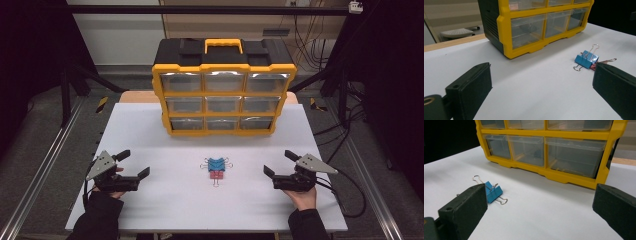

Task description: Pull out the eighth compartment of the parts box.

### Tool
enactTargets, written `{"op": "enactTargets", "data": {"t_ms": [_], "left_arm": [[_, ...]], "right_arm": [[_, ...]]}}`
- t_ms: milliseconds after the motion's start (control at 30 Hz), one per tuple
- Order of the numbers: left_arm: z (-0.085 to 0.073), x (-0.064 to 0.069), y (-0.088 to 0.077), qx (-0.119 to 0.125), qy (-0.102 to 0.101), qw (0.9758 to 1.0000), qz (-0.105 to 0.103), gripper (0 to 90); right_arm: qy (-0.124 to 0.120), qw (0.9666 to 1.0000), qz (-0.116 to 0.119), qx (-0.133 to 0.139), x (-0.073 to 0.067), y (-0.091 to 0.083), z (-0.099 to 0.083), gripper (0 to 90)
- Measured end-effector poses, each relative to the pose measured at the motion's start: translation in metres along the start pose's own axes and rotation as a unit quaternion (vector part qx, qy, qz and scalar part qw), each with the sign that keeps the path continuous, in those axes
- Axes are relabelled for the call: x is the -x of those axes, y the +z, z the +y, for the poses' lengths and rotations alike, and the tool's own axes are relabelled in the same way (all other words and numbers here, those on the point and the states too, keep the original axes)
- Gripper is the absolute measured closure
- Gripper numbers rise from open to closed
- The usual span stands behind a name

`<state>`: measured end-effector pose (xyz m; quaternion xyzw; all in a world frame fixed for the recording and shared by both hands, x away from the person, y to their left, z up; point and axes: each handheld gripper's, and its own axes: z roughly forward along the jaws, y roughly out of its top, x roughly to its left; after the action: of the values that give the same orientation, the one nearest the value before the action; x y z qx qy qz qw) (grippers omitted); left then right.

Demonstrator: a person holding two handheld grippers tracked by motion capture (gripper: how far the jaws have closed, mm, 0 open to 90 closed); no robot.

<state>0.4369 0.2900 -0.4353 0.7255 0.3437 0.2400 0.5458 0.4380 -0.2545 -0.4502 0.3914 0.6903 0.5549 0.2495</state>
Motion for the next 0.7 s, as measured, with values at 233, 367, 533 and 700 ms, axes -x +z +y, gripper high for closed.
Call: {"op": "enactTargets", "data": {"t_ms": [233, 367, 533, 700], "left_arm": [[-0.0001, 0.0001, 0.0004, -0.001, 0.001, 1.0, -0.001, 1.4], [-0.0005, -0.0006, -0.0001, 0.001, 0.0, 1.0, -0.002, 1.4], [-0.0011, -0.0014, -0.0003, -0.001, 0.002, 1.0, 0.0, 1.4], [-0.0012, -0.0017, -0.0001, -0.005, 0.002, 1.0, 0.0, 1.4]], "right_arm": [[-0.001, 1.0, -0.002, 0.0, 0.0003, -0.0001, 0.0002, 0.4], [-0.006, 1.0, 0.0, 0.004, 0.0005, -0.0001, 0.0007, 0.4], [-0.006, 1.0, 0.001, 0.006, 0.0012, 0.0, 0.0025, 0.4], [-0.014, 0.9999, -0.004, 0.002, -0.0001, 0.0004, 0.0061, 0.4]]}}
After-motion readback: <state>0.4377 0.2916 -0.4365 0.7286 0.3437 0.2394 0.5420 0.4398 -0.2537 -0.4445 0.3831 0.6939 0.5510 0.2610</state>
